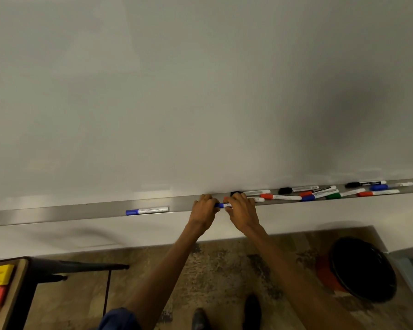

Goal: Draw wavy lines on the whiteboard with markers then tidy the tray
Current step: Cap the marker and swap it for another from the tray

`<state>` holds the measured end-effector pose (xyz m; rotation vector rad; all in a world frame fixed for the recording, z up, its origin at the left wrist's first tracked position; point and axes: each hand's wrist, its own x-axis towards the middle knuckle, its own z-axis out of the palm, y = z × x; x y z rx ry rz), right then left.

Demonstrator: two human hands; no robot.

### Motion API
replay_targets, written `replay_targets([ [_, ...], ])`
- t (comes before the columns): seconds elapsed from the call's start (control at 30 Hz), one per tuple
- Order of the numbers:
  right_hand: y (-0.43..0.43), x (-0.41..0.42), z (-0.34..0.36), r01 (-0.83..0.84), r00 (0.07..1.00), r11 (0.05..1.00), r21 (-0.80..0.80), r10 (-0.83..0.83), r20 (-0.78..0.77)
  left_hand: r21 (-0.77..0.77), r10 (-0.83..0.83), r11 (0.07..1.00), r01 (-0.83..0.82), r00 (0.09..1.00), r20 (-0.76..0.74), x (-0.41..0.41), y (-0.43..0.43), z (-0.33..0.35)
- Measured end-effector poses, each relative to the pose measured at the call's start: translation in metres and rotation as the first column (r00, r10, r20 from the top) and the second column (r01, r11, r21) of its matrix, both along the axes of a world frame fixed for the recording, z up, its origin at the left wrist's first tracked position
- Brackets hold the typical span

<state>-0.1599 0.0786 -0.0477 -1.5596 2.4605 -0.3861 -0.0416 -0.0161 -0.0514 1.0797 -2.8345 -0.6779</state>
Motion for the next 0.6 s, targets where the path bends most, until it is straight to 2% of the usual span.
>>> replay_targets([
  [0.17, 0.001, -0.010, 0.000, -0.094, 0.994, 0.995, -0.039, 0.096, 0.059, 0.038, 0.005, 0.999, -0.001, 0.995, -0.097, 0.010, -0.003, 0.006],
  [0.23, 0.001, -0.011, 0.010, -0.107, 0.984, 0.987, -0.121, 0.123, 0.131, 0.153, 0.076, 0.987, -0.041, 0.970, -0.232, 0.014, -0.004, 0.022],
  [0.27, 0.001, -0.011, 0.018, -0.103, 0.977, 0.979, -0.177, 0.133, 0.167, 0.253, 0.166, 0.964, -0.082, 0.929, -0.331, 0.016, -0.004, 0.032],
  [0.33, 0.001, -0.006, 0.042, -0.070, 0.963, 0.959, -0.274, 0.137, 0.234, 0.439, 0.365, 0.890, -0.125, 0.773, -0.519, 0.015, -0.001, 0.062],
  [0.4, -0.003, 0.005, 0.075, 0.005, 0.950, 0.936, -0.352, 0.105, 0.294, 0.527, 0.462, 0.845, -0.094, 0.624, -0.630, 0.009, 0.003, 0.098],
  [0.5, -0.014, 0.021, 0.131, 0.153, 0.935, 0.831, -0.535, 0.053, 0.350, 0.539, 0.449, 0.842, 0.037, 0.506, -0.736, -0.006, 0.007, 0.160],
  [0.6, -0.024, 0.029, 0.188, 0.194, 0.934, 0.749, -0.633, 0.055, 0.352, 0.514, 0.410, 0.843, 0.156, 0.433, -0.803, -0.015, 0.007, 0.215],
])
